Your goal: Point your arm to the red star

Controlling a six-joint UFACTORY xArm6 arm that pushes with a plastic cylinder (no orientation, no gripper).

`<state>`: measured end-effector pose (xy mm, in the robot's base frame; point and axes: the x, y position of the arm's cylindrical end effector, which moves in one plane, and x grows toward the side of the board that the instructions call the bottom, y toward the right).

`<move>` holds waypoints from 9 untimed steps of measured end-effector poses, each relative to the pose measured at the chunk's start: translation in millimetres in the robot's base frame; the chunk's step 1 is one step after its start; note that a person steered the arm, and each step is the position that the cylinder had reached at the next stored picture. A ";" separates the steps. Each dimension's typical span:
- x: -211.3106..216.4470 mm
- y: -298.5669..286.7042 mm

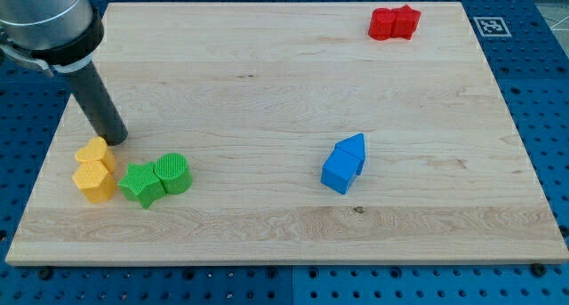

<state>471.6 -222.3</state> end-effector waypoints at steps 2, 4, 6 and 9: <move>5.5 -1.8; -0.8 63.8; -24.0 166.5; -86.2 346.3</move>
<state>385.4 124.1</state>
